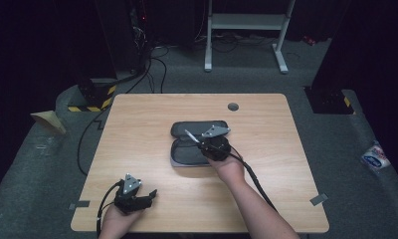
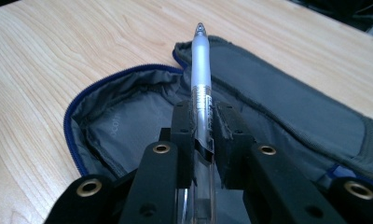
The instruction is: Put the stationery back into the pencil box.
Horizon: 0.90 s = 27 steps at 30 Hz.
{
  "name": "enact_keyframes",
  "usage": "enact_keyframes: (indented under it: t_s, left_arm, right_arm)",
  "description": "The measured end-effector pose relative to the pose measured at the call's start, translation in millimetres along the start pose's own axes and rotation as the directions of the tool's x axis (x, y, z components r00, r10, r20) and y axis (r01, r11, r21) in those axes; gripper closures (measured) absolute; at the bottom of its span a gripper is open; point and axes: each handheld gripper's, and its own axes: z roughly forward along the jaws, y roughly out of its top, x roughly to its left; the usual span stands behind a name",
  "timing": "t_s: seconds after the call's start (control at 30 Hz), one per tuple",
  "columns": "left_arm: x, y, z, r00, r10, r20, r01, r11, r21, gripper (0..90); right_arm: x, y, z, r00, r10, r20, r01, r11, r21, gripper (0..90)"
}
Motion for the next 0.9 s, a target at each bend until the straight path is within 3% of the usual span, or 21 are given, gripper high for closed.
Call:
enact_keyframes:
  t_s: [0.23, 0.3, 0.43, 0.9]
  left_arm:
    - [0.3, -1.9, -2.0, 1.0000, 0.000, 0.001, 0.000, 1.0000, -0.001, 24.8]
    - [0.2, -2.6, -2.9, 1.0000, 0.001, 0.000, -0.001, 1.0000, 0.001, 24.8]
    - [1.5, -4.6, -5.4, 0.9999, 0.009, -0.005, -0.009, 1.0000, 0.000, 25.0]
    - [1.4, -4.0, -4.3, 1.0000, -0.002, 0.002, 0.002, 1.0000, -0.002, 24.9]
  right_arm:
    - [-1.8, -2.1, 7.4, 1.0000, 0.006, -0.005, -0.006, 1.000, 0.022, 77.8]
    - [-1.1, -2.3, 8.2, 1.0000, 0.006, 0.004, -0.006, 1.000, 0.014, 70.0]
    - [1.4, -1.1, 8.9, 0.9999, 0.015, 0.007, -0.016, 1.000, 0.011, 67.6]
    - [-10.5, -13.9, -10.9, 0.9980, 0.049, 0.040, -0.049, 0.999, -0.021, 62.5]
